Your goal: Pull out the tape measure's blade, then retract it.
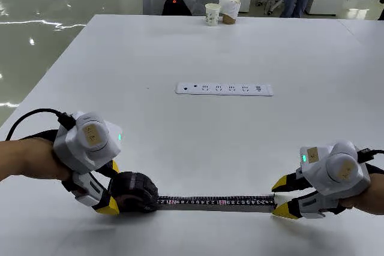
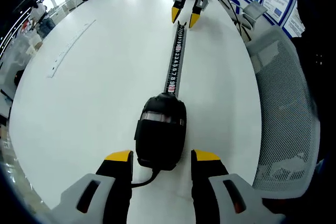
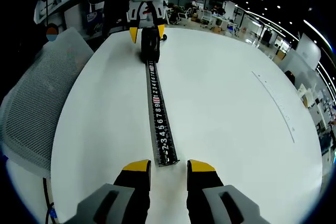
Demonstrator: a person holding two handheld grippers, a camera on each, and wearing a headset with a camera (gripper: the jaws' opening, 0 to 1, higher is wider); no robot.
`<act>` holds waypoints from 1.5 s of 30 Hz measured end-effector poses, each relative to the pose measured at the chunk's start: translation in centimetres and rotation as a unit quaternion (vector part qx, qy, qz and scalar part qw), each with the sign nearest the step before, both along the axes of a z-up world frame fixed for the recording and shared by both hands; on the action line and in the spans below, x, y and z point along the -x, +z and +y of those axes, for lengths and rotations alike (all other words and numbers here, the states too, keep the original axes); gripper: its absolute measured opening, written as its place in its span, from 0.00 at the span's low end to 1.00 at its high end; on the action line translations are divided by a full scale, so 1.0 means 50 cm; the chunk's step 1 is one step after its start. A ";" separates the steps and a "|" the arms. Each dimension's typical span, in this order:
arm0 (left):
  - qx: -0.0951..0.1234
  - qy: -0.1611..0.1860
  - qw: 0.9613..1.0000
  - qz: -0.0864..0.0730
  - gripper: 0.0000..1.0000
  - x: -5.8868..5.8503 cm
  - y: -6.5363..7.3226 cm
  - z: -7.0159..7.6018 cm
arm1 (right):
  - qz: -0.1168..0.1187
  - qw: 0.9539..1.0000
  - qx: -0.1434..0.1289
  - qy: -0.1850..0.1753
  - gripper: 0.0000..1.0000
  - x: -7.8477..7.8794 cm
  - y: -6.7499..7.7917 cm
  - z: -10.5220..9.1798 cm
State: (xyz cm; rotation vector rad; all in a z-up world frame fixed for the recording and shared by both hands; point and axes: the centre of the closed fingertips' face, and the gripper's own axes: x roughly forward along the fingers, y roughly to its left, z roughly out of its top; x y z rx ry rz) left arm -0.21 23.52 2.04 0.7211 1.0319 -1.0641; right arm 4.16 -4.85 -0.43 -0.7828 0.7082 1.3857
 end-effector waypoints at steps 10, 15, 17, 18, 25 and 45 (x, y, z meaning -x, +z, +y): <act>0.025 0.045 0.999 -0.002 0.48 0.021 0.005 0.008 | 0.005 0.999 -0.009 -0.033 0.34 0.011 0.010 -0.009; 0.043 0.070 0.997 -0.010 0.52 0.032 0.010 0.008 | 0.005 0.999 -0.015 -0.046 0.38 0.020 0.015 -0.011; 0.045 0.075 0.996 -0.017 0.53 0.034 0.011 0.008 | 0.005 0.998 -0.019 -0.052 0.40 0.021 0.017 -0.012; 0.048 0.078 0.996 -0.018 0.54 0.037 0.012 0.007 | 0.004 0.998 -0.021 -0.056 0.41 0.023 0.019 -0.012; 0.073 0.107 0.991 -0.034 0.58 0.049 0.020 -0.003 | 0.009 0.996 -0.034 -0.076 0.45 0.041 0.021 -0.012; 0.139 0.192 0.968 -0.083 0.67 0.078 0.042 -0.018 | 0.012 0.989 -0.064 -0.133 0.59 0.088 0.035 -0.021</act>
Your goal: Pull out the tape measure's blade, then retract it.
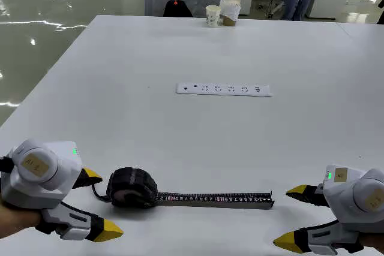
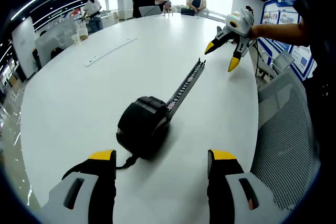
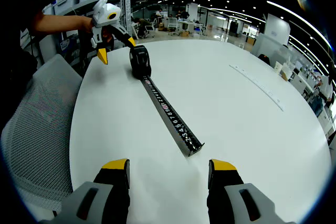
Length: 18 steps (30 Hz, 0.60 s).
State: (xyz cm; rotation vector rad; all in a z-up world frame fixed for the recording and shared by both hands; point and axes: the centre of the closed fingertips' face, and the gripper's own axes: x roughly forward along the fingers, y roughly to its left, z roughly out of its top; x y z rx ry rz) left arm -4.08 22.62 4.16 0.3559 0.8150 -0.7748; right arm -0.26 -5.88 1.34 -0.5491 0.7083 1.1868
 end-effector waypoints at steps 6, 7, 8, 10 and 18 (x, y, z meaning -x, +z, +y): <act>0.022 0.031 0.999 -0.009 0.71 0.013 0.003 -0.002 | -0.010 0.999 -0.017 -0.030 0.62 0.008 0.017 -0.003; 0.025 0.035 0.999 -0.010 0.72 0.017 0.004 -0.004 | -0.011 0.999 -0.018 -0.033 0.63 0.011 0.019 -0.003; 0.029 0.040 0.999 -0.011 0.72 0.022 0.005 -0.006 | -0.012 0.999 -0.021 -0.037 0.63 0.013 0.020 -0.003; 0.037 0.050 0.998 -0.016 0.73 0.029 0.005 -0.008 | -0.009 0.998 -0.028 -0.046 0.64 0.019 0.024 -0.001; 0.065 0.095 0.993 -0.039 0.77 0.045 0.008 -0.017 | -0.021 0.996 -0.048 -0.076 0.70 0.025 0.036 0.006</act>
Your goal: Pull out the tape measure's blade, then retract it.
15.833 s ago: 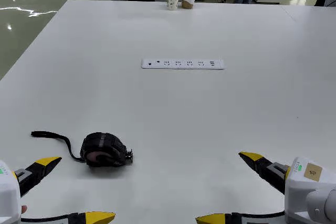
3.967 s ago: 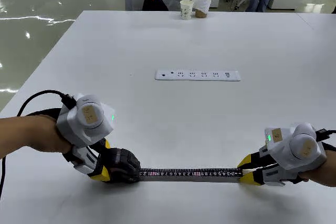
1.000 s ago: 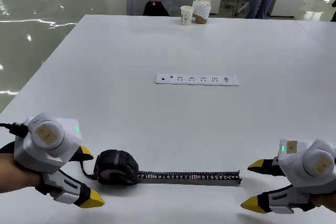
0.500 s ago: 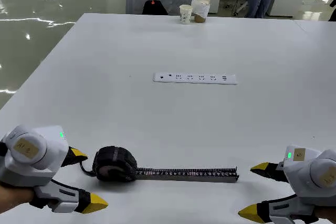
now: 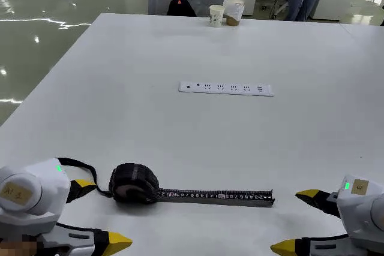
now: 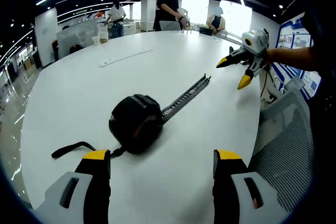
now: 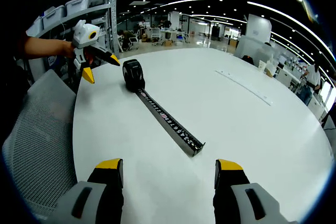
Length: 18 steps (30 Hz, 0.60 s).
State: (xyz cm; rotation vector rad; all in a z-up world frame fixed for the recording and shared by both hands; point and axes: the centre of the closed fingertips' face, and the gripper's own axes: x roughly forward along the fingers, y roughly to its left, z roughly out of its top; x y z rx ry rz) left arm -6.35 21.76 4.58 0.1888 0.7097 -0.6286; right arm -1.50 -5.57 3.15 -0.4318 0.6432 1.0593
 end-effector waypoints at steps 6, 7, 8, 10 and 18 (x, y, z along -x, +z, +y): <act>0.010 0.028 0.999 -0.019 0.79 0.000 0.009 0.000 | -0.009 1.000 -0.017 -0.019 0.75 0.006 0.011 0.010; 0.014 0.036 0.999 -0.025 0.80 0.000 0.015 -0.003 | -0.009 0.999 -0.020 -0.024 0.75 0.007 0.014 0.011; 0.016 0.040 0.999 -0.030 0.80 -0.001 0.018 -0.004 | -0.009 0.999 -0.023 -0.026 0.75 0.008 0.016 0.013; 0.018 0.046 0.998 -0.033 0.80 -0.002 0.017 -0.004 | -0.009 0.999 -0.030 -0.033 0.76 0.011 0.019 0.015; 0.024 0.058 0.997 -0.044 0.83 0.006 0.024 -0.025 | -0.013 0.997 -0.042 -0.060 0.79 0.024 0.030 0.023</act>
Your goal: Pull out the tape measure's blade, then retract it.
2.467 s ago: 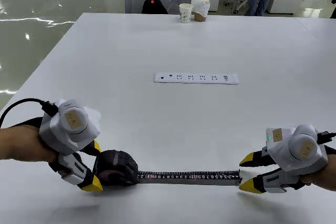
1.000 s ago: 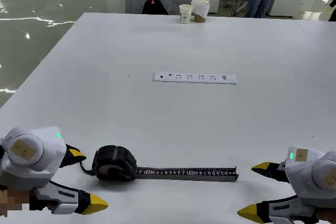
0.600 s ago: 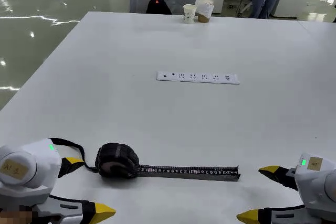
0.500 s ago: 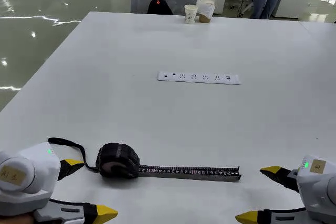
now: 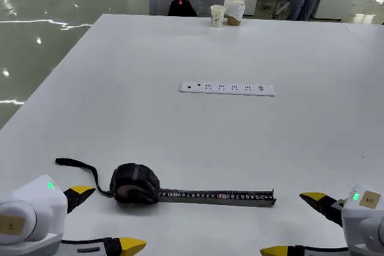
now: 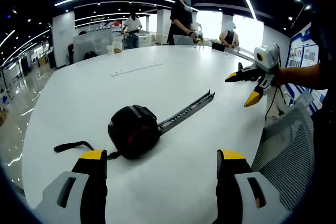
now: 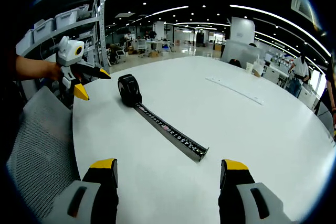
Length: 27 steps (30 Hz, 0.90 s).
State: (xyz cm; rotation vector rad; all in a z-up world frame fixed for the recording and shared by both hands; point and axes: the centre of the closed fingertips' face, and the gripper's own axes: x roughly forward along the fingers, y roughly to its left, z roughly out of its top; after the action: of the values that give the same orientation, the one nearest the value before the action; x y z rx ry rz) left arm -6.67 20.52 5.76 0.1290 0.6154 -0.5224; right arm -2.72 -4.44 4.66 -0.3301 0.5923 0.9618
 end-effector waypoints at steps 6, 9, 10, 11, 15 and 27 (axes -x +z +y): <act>0.001 0.002 1.000 -0.004 0.88 0.009 0.002 -0.011 | -0.001 1.000 -0.010 -0.012 0.84 0.009 0.005 0.007; 0.003 0.012 1.000 -0.006 0.88 0.010 0.003 -0.009 | 0.001 1.000 -0.017 -0.026 0.86 0.008 0.009 0.010; 0.003 0.015 1.000 -0.008 0.88 0.011 0.004 -0.008 | -0.001 0.999 -0.018 -0.029 0.87 0.007 0.010 0.011; 0.003 0.019 1.000 -0.010 0.88 0.011 0.006 -0.009 | -0.001 0.999 -0.018 -0.031 0.87 0.008 0.011 0.013; 0.013 0.036 0.999 -0.013 0.90 0.016 0.011 -0.011 | 0.001 0.999 -0.023 -0.043 0.88 0.009 0.014 0.016; 0.018 0.069 0.997 -0.009 0.93 0.023 0.014 -0.009 | 0.007 0.997 -0.031 -0.072 0.94 0.025 0.025 0.027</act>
State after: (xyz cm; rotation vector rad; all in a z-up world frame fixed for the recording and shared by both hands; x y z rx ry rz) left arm -7.84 20.08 6.45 0.0565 0.5915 -0.3978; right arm -3.95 -3.08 5.88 -0.2234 0.5892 0.8427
